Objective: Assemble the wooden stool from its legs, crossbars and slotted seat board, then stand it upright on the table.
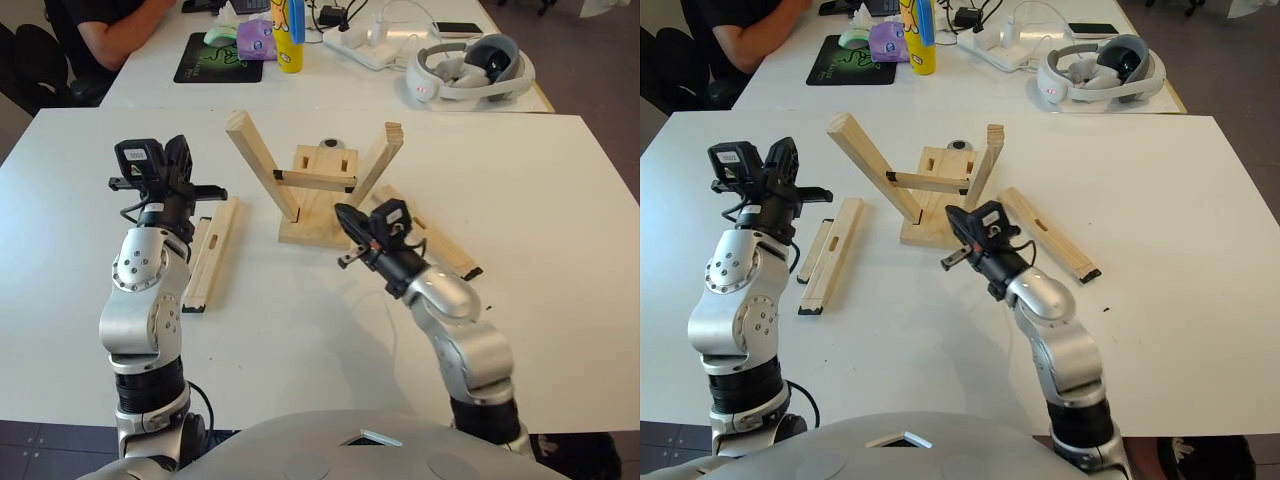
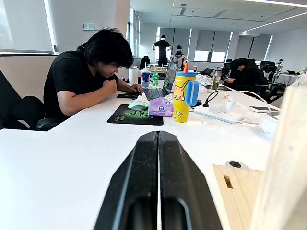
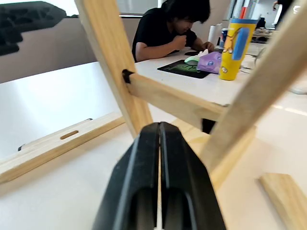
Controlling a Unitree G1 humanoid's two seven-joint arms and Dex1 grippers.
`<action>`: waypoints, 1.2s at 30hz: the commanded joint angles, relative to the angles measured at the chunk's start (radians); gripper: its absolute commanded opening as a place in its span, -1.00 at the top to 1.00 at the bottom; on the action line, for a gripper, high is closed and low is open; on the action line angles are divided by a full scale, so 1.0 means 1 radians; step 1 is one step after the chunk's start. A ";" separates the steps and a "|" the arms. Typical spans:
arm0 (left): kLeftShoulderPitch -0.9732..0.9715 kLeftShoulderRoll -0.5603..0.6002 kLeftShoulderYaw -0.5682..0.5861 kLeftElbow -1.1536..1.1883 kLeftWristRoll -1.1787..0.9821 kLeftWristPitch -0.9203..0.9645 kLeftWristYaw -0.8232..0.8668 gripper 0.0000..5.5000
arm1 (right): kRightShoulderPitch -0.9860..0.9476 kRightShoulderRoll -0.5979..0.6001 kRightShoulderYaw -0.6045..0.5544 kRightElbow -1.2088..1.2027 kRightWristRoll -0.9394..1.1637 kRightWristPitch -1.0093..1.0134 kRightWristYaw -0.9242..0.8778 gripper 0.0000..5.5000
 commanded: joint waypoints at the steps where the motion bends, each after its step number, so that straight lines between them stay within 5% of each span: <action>1: -0.002 -0.023 -0.029 -0.025 0.006 0.046 0.020 0.99 | -0.039 0.062 -0.127 -0.052 -0.052 0.060 -0.175 1.00; 11: -0.045 -0.011 -0.011 0.007 0.079 0.032 0.062 0.99 | -0.214 0.115 -0.203 0.016 -0.096 0.037 -0.340 1.00; 19: -0.066 -0.038 -0.201 0.024 0.072 -0.008 -0.055 0.99 | -0.254 0.057 0.050 0.116 -0.122 0.017 -0.238 1.00; 30: -0.018 -0.016 -0.003 0.081 0.173 0.050 0.094 0.99 | -0.238 0.027 -0.174 0.163 -0.198 0.058 -0.352 1.00; 36: -0.065 -0.009 -0.116 0.081 0.190 -0.014 0.020 0.99 | -0.287 0.048 -0.081 0.156 -0.170 -0.033 -0.290 1.00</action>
